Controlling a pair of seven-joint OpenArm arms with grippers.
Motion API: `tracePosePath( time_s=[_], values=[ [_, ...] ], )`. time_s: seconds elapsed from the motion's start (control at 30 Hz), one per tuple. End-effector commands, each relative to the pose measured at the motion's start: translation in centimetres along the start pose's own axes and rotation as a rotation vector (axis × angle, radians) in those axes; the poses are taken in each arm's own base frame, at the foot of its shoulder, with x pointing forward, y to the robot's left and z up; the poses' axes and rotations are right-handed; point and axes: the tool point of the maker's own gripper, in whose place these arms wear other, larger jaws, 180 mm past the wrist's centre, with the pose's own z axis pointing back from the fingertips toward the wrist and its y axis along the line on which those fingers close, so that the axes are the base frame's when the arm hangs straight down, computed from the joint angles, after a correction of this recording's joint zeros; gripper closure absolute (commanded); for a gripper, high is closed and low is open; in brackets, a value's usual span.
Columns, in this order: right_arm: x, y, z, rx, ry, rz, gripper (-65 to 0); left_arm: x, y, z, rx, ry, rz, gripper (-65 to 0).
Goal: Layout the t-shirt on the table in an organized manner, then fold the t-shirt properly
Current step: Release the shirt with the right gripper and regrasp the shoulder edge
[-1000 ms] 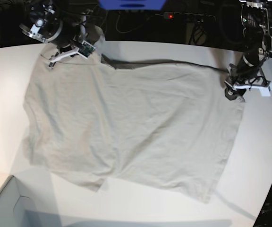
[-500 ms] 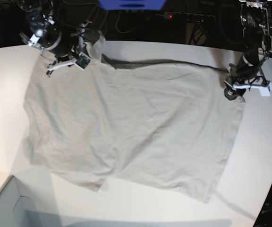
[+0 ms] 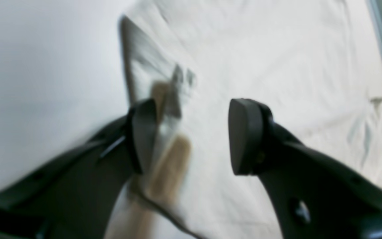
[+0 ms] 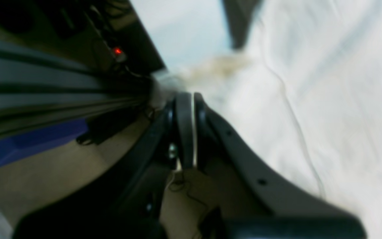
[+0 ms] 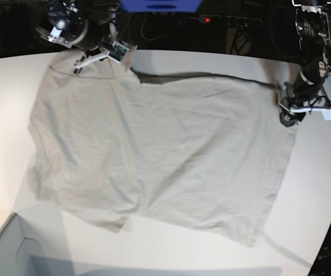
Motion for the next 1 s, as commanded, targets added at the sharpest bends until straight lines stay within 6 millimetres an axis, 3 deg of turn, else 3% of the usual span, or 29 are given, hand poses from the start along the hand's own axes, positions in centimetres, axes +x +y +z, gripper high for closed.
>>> tracePosePath(
  time_s=[0.0, 0.17, 0.27, 0.53, 0.73, 0.97],
  values=[
    [-0.5, -1.8, 0.8, -0.046, 0.002, -0.006, 0.0, 1.8, -0.5, 0.2, -0.019, -0.048, -0.001, -33.8],
    [-2.3, -7.8, 2.5, -0.201, 0.037, -0.057, 0.0, 2.7, 0.3, 0.7, -0.004, -0.07, 0.009, -33.8],
    [-3.8, -10.4, 2.6, -0.254, 0.064, -0.101, 0.0, 3.0, 0.7, 1.0, 0.004, -0.081, 0.014, -33.9],
    [-8.4, -13.0, 1.1, -0.27, 0.145, -0.231, 0.0, 4.7, 2.9, 2.3, 0.05, -0.132, 0.038, -34.1],
    [-9.8, -14.2, 0.3, -0.271, 0.17, -0.285, 0.0, 5.9, -0.5, 2.7, -0.03, -0.172, 0.007, -34.1],
    [-9.9, -15.4, -0.3, -0.273, 0.171, -0.302, 0.0, 4.0, -5.0, 1.4, -0.125, -0.129, -0.01, -34.1]
  ],
)
